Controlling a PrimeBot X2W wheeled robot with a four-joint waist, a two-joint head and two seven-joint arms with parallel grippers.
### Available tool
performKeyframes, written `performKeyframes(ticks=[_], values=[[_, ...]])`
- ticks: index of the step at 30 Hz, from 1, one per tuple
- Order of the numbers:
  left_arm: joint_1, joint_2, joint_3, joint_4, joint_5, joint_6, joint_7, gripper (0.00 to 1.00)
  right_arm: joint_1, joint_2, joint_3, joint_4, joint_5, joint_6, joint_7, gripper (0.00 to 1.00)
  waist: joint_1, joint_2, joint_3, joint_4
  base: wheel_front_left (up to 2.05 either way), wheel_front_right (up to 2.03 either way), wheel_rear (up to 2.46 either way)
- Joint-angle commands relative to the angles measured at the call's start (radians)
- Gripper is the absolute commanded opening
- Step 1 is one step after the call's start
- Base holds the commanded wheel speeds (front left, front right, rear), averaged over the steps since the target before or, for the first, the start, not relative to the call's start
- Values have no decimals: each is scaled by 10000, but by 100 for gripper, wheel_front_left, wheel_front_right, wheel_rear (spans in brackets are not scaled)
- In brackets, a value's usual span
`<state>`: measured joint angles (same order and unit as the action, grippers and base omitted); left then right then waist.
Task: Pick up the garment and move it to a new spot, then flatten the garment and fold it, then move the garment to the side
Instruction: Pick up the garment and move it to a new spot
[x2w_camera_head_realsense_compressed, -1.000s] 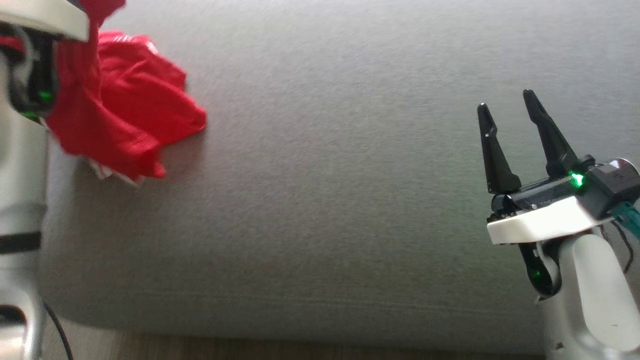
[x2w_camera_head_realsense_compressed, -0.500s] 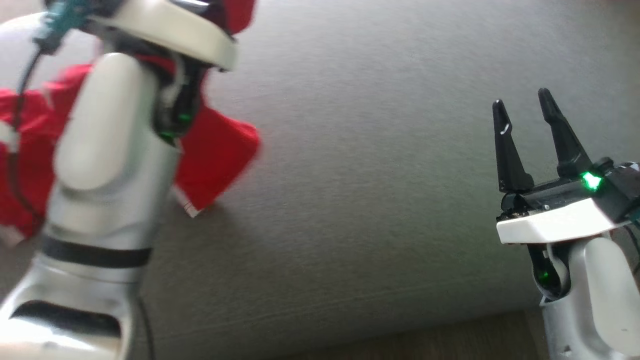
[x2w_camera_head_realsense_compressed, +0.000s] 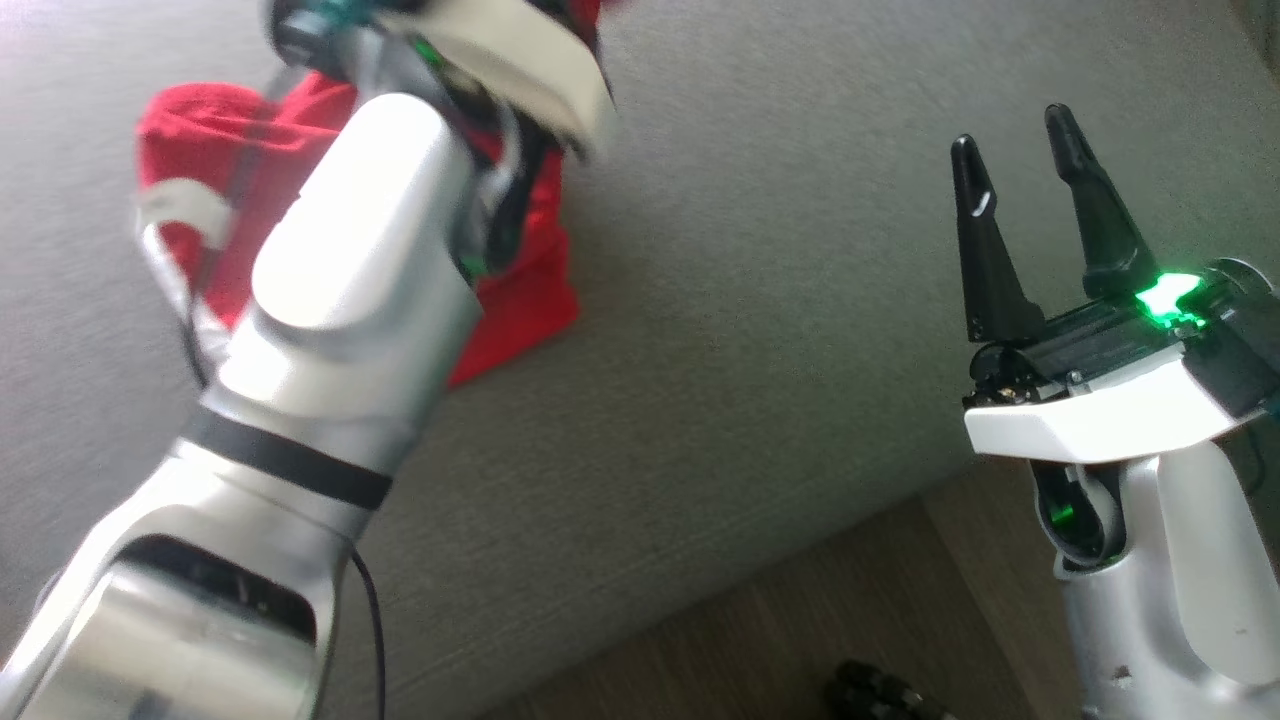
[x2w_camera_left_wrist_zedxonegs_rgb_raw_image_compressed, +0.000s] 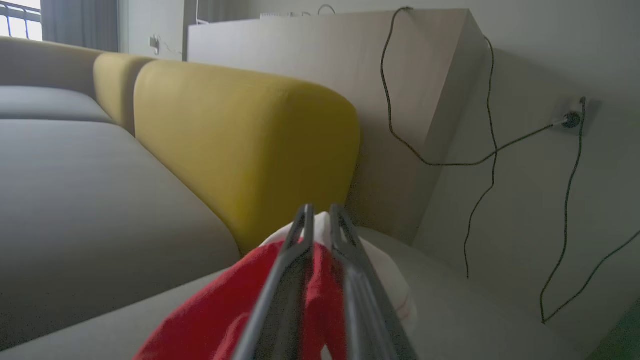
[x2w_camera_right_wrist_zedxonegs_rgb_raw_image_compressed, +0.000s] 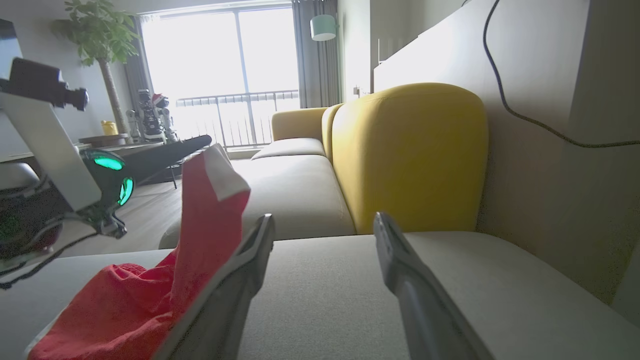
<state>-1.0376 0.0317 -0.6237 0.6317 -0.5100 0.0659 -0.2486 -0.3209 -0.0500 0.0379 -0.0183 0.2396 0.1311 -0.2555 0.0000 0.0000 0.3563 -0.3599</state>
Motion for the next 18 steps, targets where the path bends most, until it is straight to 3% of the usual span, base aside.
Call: performKeyframes(ticks=[1,4,8,12,18], values=[[-512,189,-6,-113,-111,11,-48,100,-286,-3,199,-379,84,-4,-63,100,0,0,370,-429,0,0,0],[-652,188,-818,463,-457,-42,-74,100,-267,-3,193,-410,153,-4,-63,100,0,0,384,-437,0,0,0],[-877,187,-1109,741,-601,57,-120,100,-159,-3,94,-401,78,-4,-63,100,0,0,238,-23,0,0,0],[-872,277,-638,314,-93,70,-127,100,-52,-3,-41,-371,-185,-4,-63,100,0,0,-105,717,0,0,0],[239,1214,282,-939,882,-29,-129,100,275,-3,-158,-195,-720,-4,-63,100,0,0,-973,2016,0,0,0]])
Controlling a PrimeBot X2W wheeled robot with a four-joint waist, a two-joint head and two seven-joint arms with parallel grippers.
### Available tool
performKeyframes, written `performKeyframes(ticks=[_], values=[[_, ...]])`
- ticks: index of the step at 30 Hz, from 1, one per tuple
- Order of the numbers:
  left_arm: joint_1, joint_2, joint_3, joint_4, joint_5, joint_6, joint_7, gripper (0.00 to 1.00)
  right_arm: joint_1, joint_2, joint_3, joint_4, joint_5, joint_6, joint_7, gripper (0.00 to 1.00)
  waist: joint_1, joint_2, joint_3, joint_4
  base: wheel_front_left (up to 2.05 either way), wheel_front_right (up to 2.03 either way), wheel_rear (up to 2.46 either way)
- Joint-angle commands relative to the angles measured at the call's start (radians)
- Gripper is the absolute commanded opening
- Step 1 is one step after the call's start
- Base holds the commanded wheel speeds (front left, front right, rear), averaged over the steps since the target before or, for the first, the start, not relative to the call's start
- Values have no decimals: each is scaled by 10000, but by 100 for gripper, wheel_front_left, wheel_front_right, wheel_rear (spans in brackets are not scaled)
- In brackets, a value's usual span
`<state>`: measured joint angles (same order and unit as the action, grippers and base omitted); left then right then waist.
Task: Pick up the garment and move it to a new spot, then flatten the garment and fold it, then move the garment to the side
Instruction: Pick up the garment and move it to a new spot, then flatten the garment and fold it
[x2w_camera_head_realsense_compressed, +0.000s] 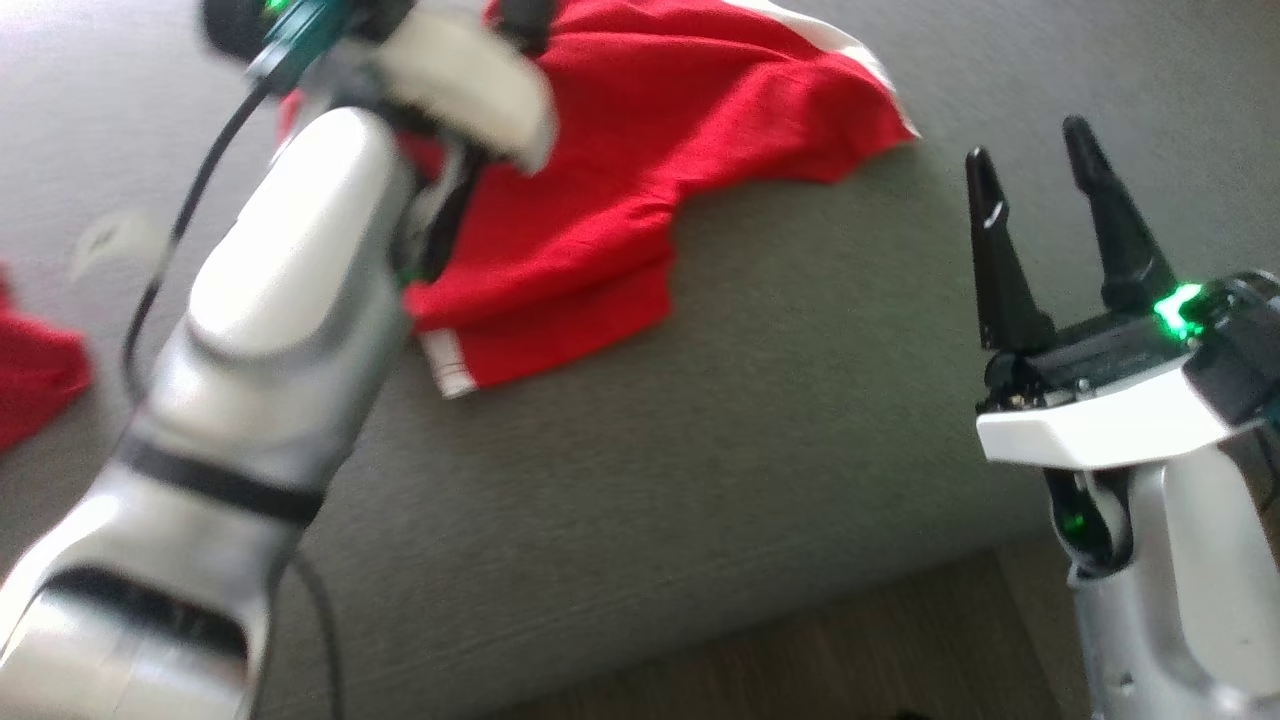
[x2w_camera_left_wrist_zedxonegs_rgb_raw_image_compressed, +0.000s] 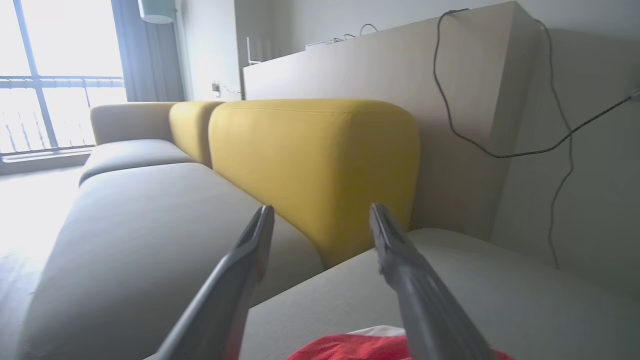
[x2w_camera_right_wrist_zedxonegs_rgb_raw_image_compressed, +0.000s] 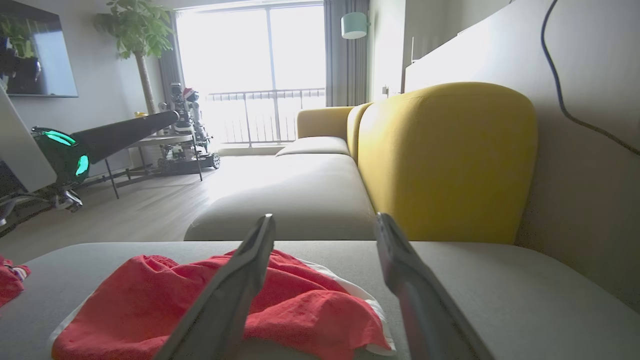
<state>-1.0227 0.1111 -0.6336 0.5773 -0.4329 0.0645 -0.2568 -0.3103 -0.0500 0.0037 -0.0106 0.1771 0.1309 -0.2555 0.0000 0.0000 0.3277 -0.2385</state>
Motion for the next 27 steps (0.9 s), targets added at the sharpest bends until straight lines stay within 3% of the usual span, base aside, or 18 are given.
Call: performKeyframes(ticks=[1,8,12,17,27], values=[[401,582,528,-623,235,-18,-47,100,264,-3,130,-237,-186,-2,-63,100,0,0,-867,1056,0,0,0],[3078,1823,1585,-2228,634,-77,-48,100,809,-3,86,-14,-597,-2,-63,100,0,0,-1626,2257,0,0,0],[4532,2093,2121,-3133,819,143,-48,100,1077,-3,3,81,-782,-2,-63,100,0,0,-1908,2742,0,0,0],[6207,1927,2689,-3635,765,105,-48,100,1508,-3,18,213,-863,-2,-63,100,0,0,-2280,3053,0,0,0],[8515,320,4269,-4639,833,-111,-49,100,2223,-3,99,468,-786,-2,-63,100,0,0,-2625,3132,0,0,0]])
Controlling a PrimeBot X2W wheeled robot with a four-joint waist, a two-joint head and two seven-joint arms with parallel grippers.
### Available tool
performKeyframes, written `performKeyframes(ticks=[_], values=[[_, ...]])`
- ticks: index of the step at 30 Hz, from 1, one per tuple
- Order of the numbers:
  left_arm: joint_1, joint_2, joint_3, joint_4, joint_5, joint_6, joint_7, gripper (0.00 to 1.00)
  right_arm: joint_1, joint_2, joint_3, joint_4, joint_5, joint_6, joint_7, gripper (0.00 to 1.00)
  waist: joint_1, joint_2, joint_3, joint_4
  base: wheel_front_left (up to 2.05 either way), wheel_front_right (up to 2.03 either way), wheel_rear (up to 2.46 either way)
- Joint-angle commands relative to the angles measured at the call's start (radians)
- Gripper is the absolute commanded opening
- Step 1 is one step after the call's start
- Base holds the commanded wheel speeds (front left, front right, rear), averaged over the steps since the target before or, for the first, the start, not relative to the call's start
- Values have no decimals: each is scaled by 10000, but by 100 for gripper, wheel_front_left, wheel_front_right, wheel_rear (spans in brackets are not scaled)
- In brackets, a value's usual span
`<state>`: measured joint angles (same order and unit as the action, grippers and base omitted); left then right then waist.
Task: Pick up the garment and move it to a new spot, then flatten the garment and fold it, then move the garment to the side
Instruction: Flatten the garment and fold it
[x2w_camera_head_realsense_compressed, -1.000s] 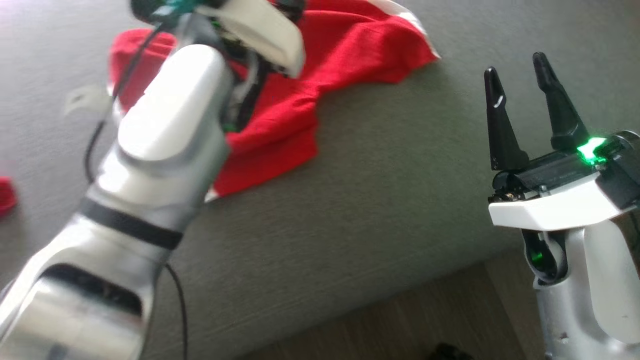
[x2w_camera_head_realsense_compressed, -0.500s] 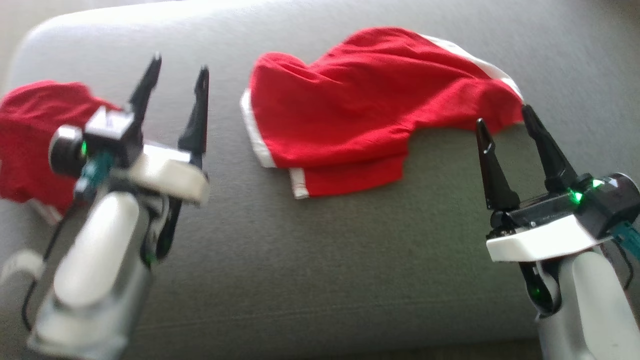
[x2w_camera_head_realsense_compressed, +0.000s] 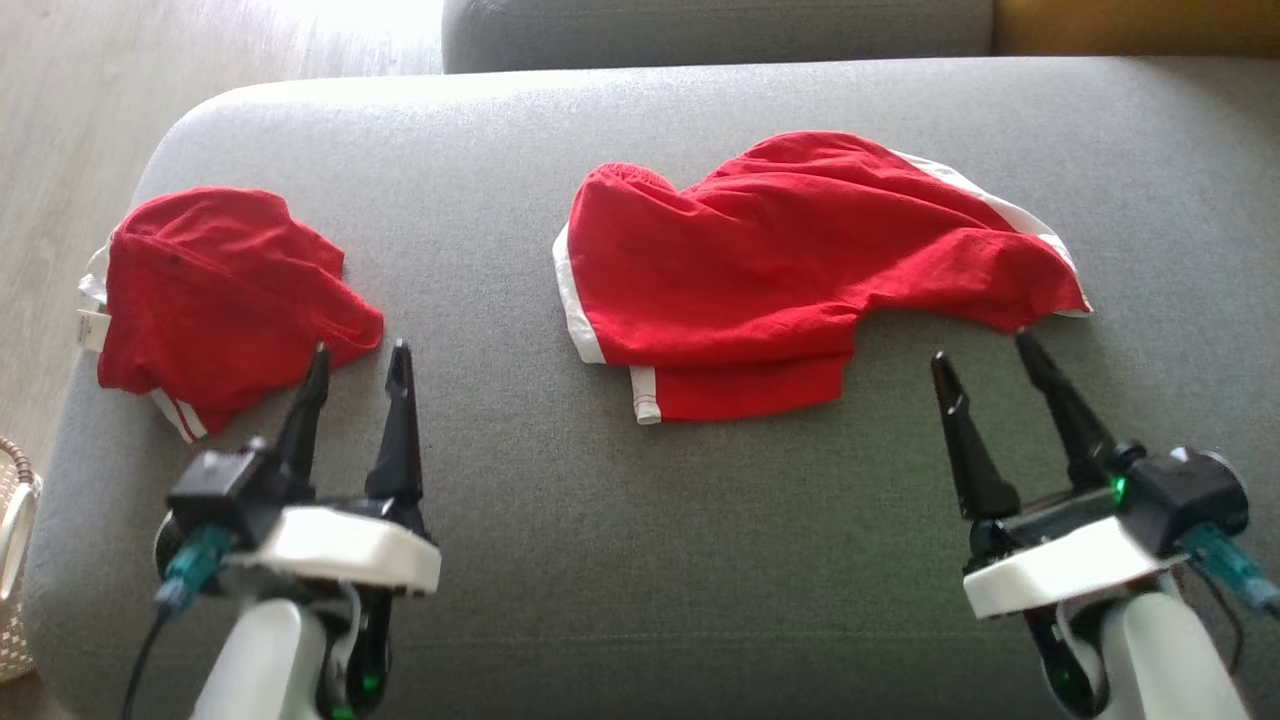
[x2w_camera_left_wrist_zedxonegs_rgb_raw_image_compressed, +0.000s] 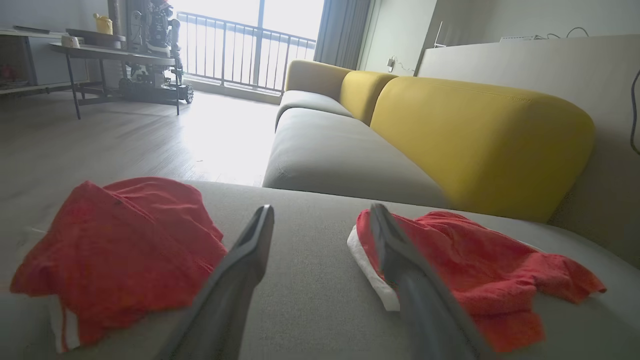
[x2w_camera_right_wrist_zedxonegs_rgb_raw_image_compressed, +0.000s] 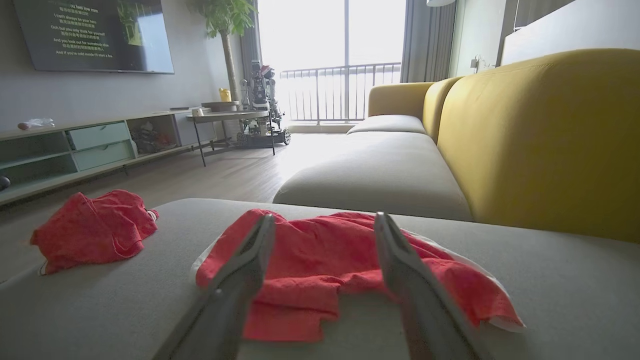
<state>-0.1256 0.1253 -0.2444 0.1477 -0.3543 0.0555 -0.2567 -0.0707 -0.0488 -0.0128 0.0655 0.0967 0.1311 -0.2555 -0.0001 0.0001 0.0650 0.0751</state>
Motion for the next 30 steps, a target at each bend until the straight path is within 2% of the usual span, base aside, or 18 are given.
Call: performKeyframes(ticks=[1,5,11,17,24,30], values=[[-294,45,525,-411,169,-95,-51,100,-125,-14,278,-269,25,-4,-63,100,1,-1,-10,-6,0,0,0],[123,-331,937,-531,625,-454,-51,100,-40,-14,321,-215,35,-4,-63,100,1,-1,-38,-11,0,0,0],[309,-535,1367,-471,1202,-905,-51,100,-169,-14,625,-126,5,-4,-63,100,1,-1,-34,16,0,0,0],[141,-680,1386,-418,1465,-1202,-51,100,-718,-14,1968,456,-525,-4,-63,100,1,-1,338,368,0,0,0],[-169,-742,1147,-244,1458,-1336,-51,100,-1943,-14,3212,2329,-1246,-4,-63,100,1,-1,1004,1197,0,0,0],[-394,-748,781,-245,671,-1127,-51,100,-2996,-14,3119,4449,-1807,-4,109,100,1,-1,1480,2051,0,0,0]])
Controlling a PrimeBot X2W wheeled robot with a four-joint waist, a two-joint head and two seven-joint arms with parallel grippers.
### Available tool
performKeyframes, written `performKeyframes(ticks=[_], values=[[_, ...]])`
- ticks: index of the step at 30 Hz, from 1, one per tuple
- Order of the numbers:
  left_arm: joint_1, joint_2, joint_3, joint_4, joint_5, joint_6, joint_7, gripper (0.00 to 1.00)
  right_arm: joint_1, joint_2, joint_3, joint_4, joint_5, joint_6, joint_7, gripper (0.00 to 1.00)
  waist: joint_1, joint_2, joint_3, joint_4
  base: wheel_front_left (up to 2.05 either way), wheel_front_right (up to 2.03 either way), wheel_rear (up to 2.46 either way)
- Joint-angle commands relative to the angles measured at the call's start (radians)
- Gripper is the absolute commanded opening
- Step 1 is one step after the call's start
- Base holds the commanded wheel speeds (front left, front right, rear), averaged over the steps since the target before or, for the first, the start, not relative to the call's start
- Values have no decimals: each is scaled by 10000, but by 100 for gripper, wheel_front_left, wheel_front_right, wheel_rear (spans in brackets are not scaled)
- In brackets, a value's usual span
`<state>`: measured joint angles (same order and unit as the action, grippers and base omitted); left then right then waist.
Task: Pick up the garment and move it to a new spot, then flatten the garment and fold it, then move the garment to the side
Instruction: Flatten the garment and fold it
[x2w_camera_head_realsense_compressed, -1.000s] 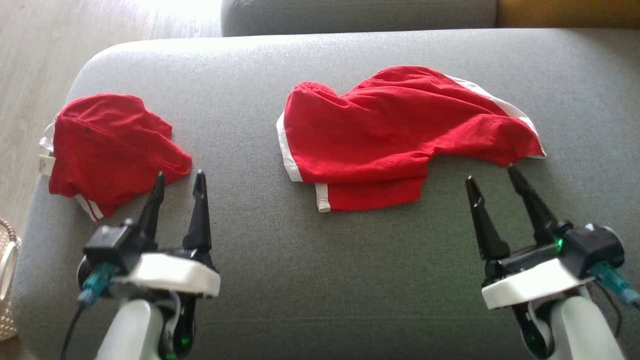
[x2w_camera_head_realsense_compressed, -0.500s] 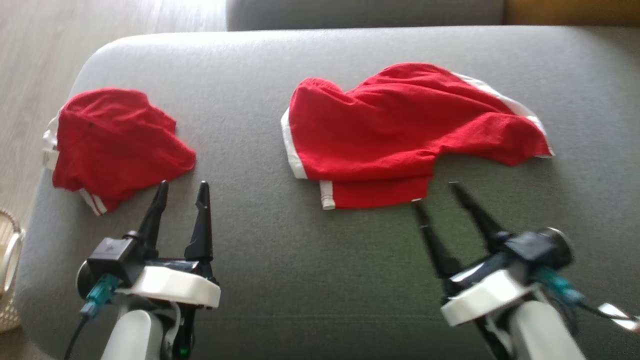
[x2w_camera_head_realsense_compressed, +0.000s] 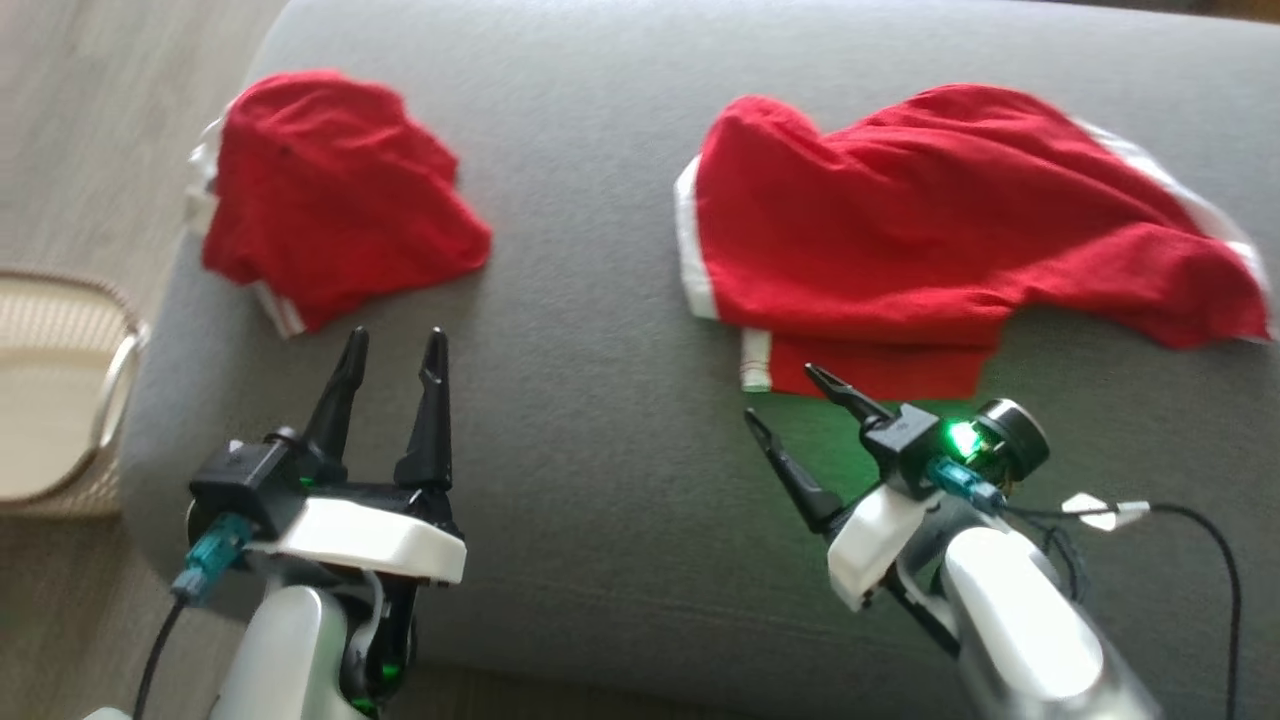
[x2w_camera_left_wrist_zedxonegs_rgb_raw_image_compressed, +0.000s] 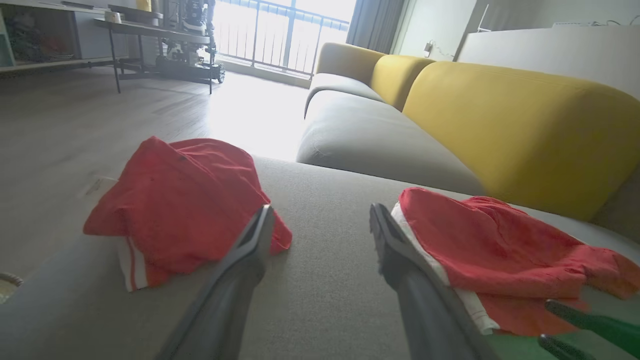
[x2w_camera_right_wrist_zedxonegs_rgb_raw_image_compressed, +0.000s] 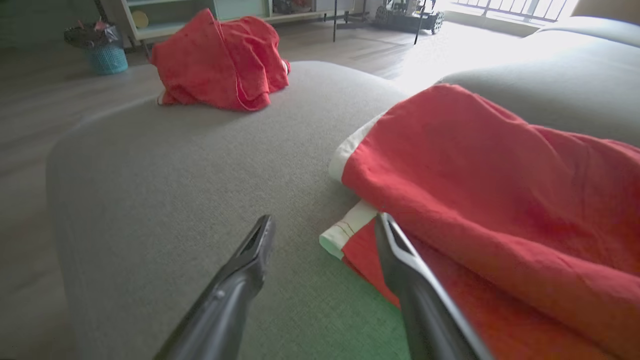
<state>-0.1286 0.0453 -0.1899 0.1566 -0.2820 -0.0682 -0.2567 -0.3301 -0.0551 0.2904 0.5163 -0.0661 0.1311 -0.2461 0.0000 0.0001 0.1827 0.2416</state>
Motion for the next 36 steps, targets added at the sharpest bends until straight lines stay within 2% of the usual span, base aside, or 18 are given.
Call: performKeyframes(ticks=[1,9,16,17,18,22,27,33,36], values=[[-391,51,191,-336,-66,121,-51,100,-506,49,-6,153,-262,-4,34,100,0,-1,370,481,0,0,0],[-614,50,-235,-269,-430,255,-51,100,-1115,49,-718,1288,-437,-4,-51,100,0,-1,712,1135,0,0,0],[-708,50,-535,-259,-628,390,-51,100,-1361,49,-968,1963,-330,-4,-99,100,0,-1,776,1388,0,0,0],[-711,50,-561,-260,-638,404,-51,100,-1395,49,-948,2129,-243,-4,-87,41,0,-1,782,1410,0,0,0],[-710,50,-576,-263,-644,417,-51,100,-1455,49,-939,2253,-294,-4,-90,0,0,-1,784,1420,0,0,0],[-669,50,-518,-257,-623,470,-51,100,-1583,49,-995,2505,-395,-4,-113,0,0,-1,733,1337,0,0,0],[-616,49,-351,-213,-528,446,-51,100,-1420,49,-753,2122,-144,-4,-145,0,0,-1,460,901,0,0,0],[-320,49,8,-96,-446,405,-51,100,-661,39,-181,1361,150,-4,-141,0,0,-1,-199,-210,0,0,0],[-105,49,160,22,-345,337,-51,100,-276,-471,293,999,-73,-4,88,0,0,-1,-608,-863,0,0,0]])
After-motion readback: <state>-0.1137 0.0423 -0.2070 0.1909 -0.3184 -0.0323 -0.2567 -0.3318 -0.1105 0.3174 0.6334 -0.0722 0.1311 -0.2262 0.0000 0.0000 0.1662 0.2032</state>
